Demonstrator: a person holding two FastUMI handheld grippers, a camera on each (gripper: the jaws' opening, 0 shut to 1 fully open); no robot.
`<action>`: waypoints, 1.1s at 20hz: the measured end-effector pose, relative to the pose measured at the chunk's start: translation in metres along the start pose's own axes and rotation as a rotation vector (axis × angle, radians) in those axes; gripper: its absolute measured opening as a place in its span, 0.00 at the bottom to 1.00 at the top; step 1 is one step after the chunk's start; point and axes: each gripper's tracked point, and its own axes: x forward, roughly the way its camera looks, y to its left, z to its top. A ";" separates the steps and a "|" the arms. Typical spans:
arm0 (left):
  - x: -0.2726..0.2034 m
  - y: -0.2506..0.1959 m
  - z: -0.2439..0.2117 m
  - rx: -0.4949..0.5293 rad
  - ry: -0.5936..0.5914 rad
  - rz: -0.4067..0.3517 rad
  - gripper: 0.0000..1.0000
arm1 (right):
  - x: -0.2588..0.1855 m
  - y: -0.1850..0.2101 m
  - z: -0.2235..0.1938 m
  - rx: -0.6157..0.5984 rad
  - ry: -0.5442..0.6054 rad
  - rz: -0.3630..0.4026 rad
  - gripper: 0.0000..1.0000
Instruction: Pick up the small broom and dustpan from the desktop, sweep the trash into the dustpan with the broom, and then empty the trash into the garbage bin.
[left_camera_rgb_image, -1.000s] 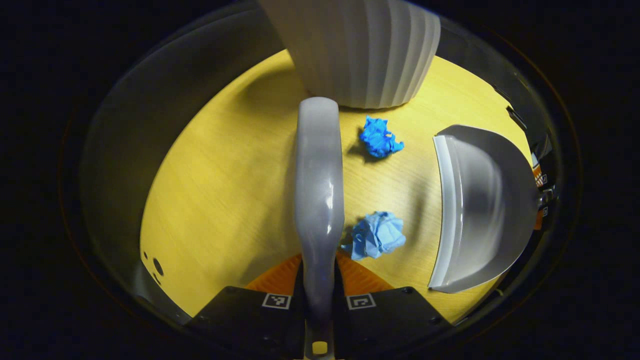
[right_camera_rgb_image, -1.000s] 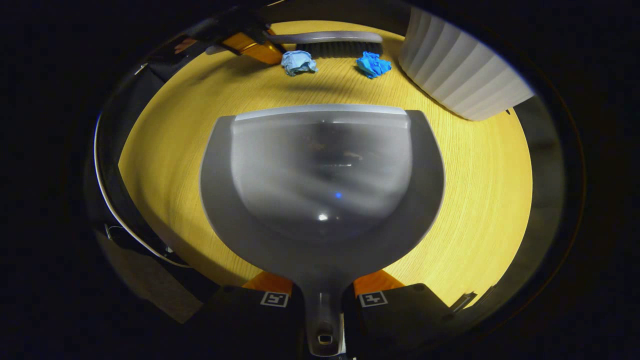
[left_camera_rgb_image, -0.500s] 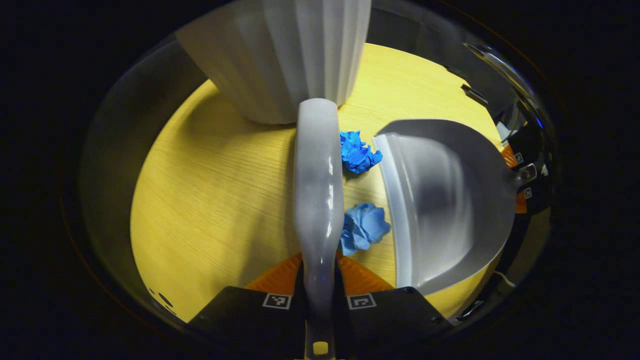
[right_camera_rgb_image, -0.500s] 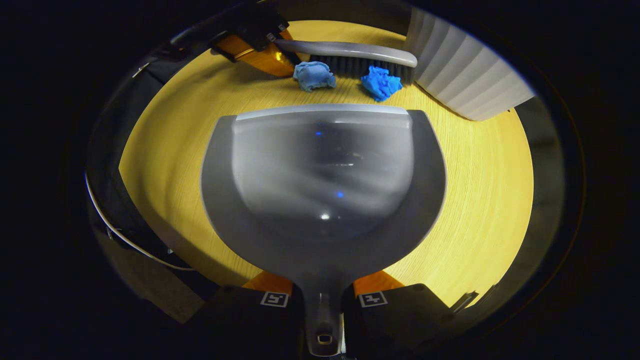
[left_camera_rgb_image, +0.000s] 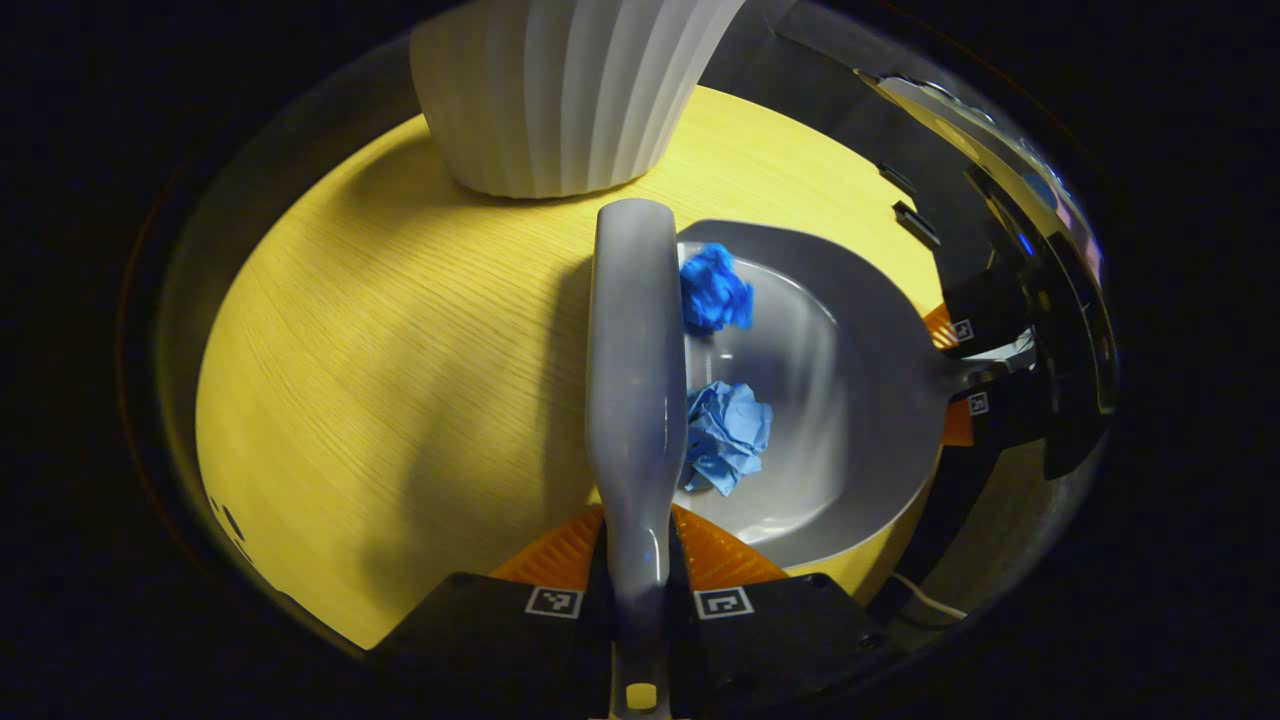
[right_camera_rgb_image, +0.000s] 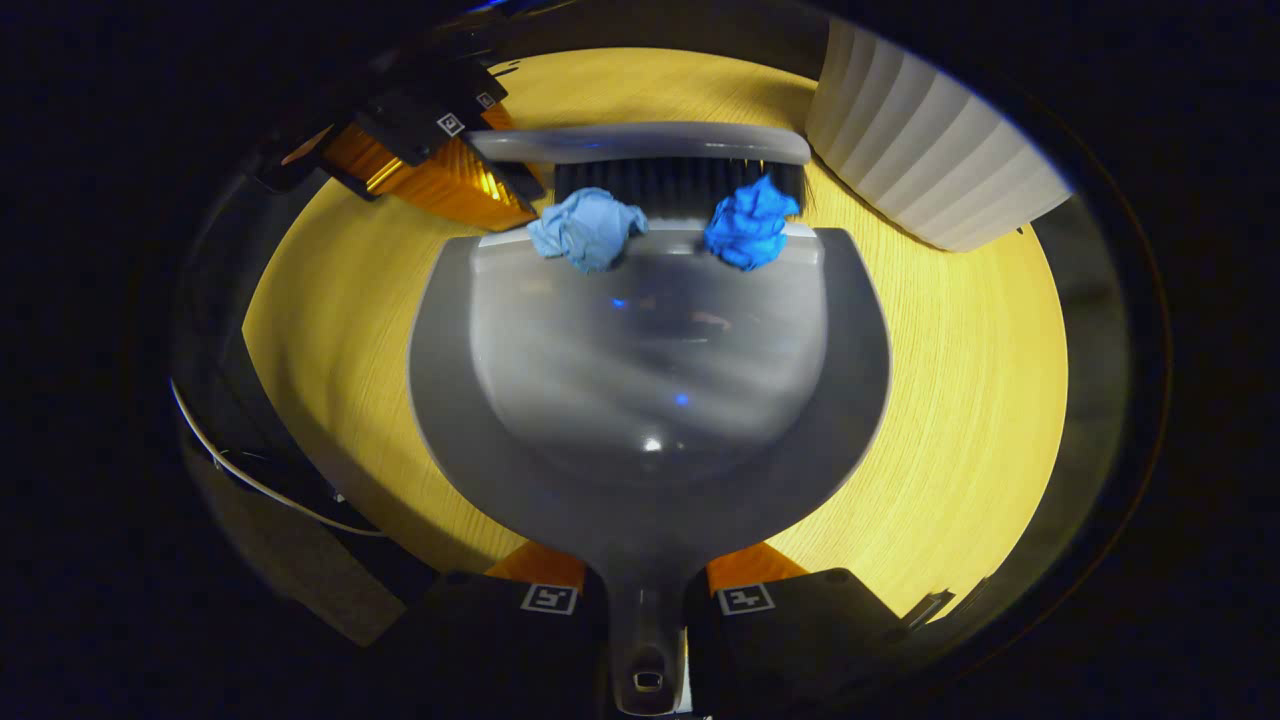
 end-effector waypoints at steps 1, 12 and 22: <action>-0.001 -0.008 0.000 -0.015 -0.005 -0.023 0.26 | 0.000 0.000 0.001 0.004 -0.019 -0.001 0.36; -0.040 -0.051 -0.014 -0.181 -0.154 -0.065 0.26 | 0.006 -0.006 -0.001 0.056 -0.157 -0.012 0.40; -0.050 0.071 -0.112 -0.411 -0.198 0.233 0.26 | -0.021 -0.027 -0.017 0.155 -0.107 -0.091 0.34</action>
